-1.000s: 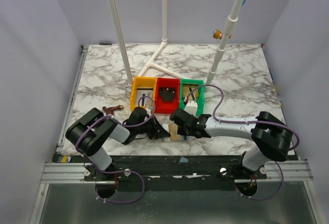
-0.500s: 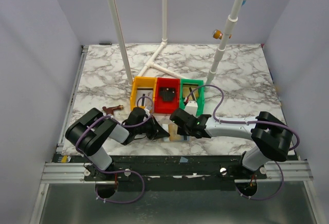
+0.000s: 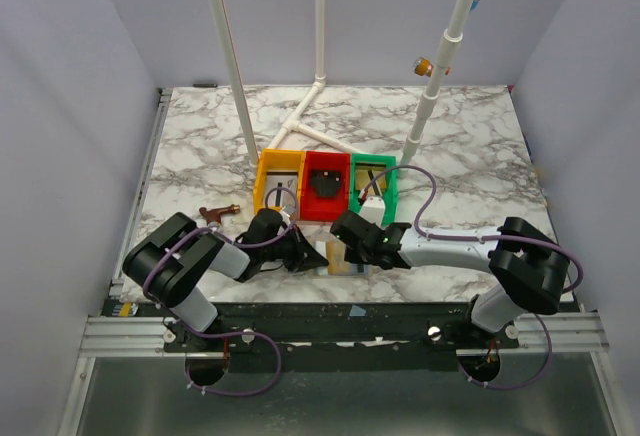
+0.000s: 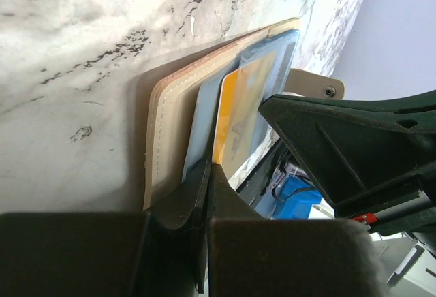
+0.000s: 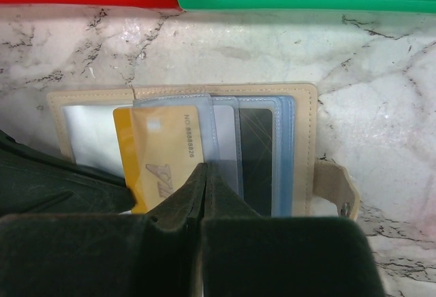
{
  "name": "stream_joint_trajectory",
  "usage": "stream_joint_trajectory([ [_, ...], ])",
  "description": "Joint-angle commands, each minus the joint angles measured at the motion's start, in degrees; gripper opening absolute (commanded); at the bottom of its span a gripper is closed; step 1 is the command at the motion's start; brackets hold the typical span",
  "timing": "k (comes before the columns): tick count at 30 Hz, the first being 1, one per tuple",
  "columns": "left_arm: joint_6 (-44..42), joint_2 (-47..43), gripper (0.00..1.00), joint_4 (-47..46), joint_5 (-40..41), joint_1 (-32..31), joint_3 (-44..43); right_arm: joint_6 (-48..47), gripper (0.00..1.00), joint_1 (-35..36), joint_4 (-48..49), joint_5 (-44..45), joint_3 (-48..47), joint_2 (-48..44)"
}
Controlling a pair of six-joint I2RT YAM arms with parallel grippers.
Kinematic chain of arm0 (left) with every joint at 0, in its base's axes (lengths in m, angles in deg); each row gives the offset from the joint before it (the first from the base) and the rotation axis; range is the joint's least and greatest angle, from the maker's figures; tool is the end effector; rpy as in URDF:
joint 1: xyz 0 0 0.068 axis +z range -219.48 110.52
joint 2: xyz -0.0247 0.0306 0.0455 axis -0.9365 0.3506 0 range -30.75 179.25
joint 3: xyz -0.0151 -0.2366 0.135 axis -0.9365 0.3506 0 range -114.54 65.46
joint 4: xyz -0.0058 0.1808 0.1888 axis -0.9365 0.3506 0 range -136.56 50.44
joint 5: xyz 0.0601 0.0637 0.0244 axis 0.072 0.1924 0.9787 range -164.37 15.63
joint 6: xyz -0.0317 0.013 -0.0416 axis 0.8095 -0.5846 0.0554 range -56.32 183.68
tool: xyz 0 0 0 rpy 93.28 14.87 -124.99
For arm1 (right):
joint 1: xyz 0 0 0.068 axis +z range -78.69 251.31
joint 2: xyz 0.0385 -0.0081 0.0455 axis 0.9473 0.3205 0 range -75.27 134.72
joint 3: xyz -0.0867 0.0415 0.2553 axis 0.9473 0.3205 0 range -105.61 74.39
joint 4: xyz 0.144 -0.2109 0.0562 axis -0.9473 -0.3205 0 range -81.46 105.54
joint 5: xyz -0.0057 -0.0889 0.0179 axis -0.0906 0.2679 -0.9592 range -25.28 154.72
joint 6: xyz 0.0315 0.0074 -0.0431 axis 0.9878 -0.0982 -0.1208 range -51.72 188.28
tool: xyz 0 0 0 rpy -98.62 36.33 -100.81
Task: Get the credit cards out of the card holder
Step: Remove the credit card from the card holder.
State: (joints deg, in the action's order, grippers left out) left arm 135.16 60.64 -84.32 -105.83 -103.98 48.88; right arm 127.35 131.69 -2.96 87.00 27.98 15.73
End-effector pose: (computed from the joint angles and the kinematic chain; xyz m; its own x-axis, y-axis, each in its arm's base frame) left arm 0.1804 -0.1466 0.0938 -0.9414 -0.3344 0.0448 -0.2084 0.4721 -0.8566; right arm 0.1548 0.2451 0.1528 -0.8439 0.1216 -0.5226 0.0081 0.9768 0.2142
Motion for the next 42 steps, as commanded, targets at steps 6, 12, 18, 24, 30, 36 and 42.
stream_joint_trajectory([
  [6,-2.5,-2.4,0.0,4.6,3.0,1.0,1.4,0.7,0.01,0.5,-9.8,-4.5,5.3,5.1],
  [12,-3.5,-3.5,0.0,3.6,2.3,1.8,2.7,0.7,0.01,0.5,-9.7,-4.4,5.3,5.1],
  [18,-4.9,-6.1,0.0,5.9,2.5,2.2,3.0,0.6,0.01,0.5,-9.5,-4.6,5.4,5.1],
  [24,-7.0,-9.1,0.0,9.8,2.7,2.7,2.7,0.6,0.01,0.4,-9.5,-4.6,5.3,5.1],
  [30,-10.5,-13.3,0.0,18.6,4.7,3.0,0.7,0.4,0.01,0.4,-9.5,-4.4,5.2,5.0],
  [36,-12.4,-16.9,0.0,22.9,5.2,3.0,-0.8,0.3,0.01,0.5,-9.5,-4.4,4.7,5.0],
  [42,-14.0,-19.0,0.0,27.5,6.2,3.0,-2.3,0.2,0.01,0.5,-9.4,-4.3,4.3,5.0],
])
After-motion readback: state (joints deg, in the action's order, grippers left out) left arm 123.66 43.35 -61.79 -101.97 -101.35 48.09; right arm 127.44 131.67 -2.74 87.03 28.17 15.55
